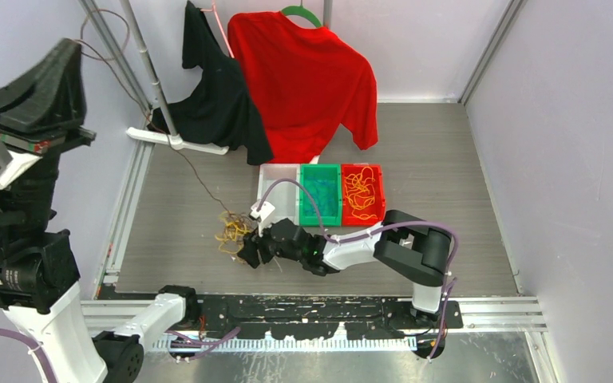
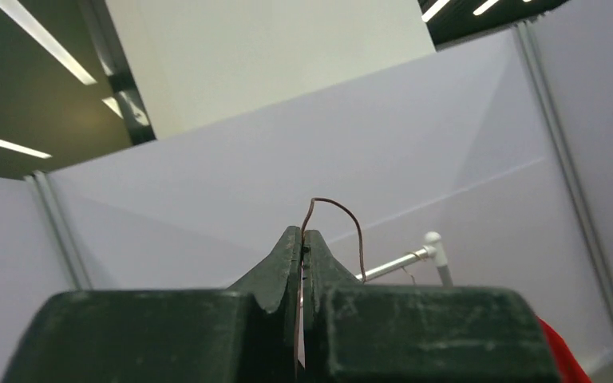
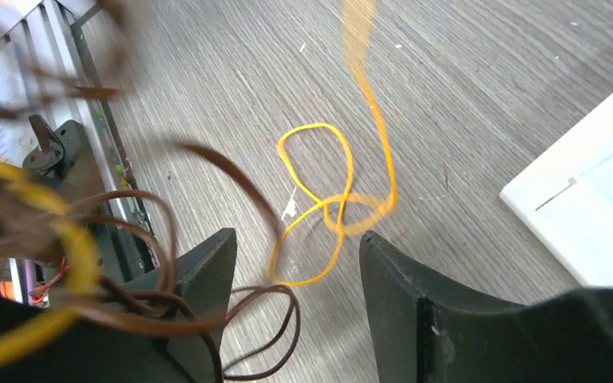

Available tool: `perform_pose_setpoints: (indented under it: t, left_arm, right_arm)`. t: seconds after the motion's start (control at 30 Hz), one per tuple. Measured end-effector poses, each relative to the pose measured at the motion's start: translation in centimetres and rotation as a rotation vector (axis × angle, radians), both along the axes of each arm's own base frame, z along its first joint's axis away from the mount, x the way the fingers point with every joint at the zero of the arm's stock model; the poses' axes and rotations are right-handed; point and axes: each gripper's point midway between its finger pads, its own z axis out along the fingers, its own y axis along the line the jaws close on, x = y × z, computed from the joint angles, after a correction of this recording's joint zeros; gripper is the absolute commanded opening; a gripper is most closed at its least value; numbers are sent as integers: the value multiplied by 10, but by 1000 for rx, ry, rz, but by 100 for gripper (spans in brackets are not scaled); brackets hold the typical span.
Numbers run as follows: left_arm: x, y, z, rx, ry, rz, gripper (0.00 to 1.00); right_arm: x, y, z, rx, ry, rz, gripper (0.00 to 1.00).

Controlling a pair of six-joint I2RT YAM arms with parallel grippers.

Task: Untangle the cables

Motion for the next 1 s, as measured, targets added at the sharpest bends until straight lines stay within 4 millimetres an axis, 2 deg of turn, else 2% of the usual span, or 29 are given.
perform_pose_setpoints:
  t: [0.1, 0.2, 0.27, 0.33, 0.47, 0.57, 0.63, 0.67, 0.73, 0.83, 0.87, 1.0]
  left_arm:
    - [-7, 13, 21, -39, -79, 66, 0]
    - [-21, 22, 41, -71, -153, 97, 0]
    - [-29, 24, 47, -72, -187, 106, 0]
    - [-37, 27, 54, -81, -226, 119, 0]
    - [-48, 31, 69, -93, -271, 135, 0]
    - [-46, 18, 58, -40, -239, 83, 0]
    - [-36, 6, 35, 11, -177, 38, 0]
    - [-30, 2, 25, 31, -145, 22, 0]
    - [-16, -6, 3, 64, -81, -5, 0]
    - [6, -14, -27, 104, 10, -32, 0]
    - [11, -16, -34, 112, 32, -37, 0]
    - [22, -21, -49, 133, 83, -57, 0]
  right_arm:
    - [-1, -3, -4, -5, 6, -5, 62]
    - [-1, -4, -5, -7, 12, -6, 52]
    - [-1, -4, -6, -8, 14, -9, 49]
    - [-2, -6, -7, -11, 20, -14, 54]
    - [-2, -14, -12, -24, 24, -28, 71]
    - [-2, -17, 0, -29, 8, -26, 79]
    - [-1, -16, 21, -14, -16, -16, 83]
    - [-1, -11, 40, 11, -36, -6, 84]
    - [0, -2, 85, 86, -80, 18, 87]
    - [-8, 10, 163, 232, -162, 72, 90]
    - [-14, 12, 186, 275, -188, 96, 90]
    - [-39, 23, 245, 381, -268, 189, 86]
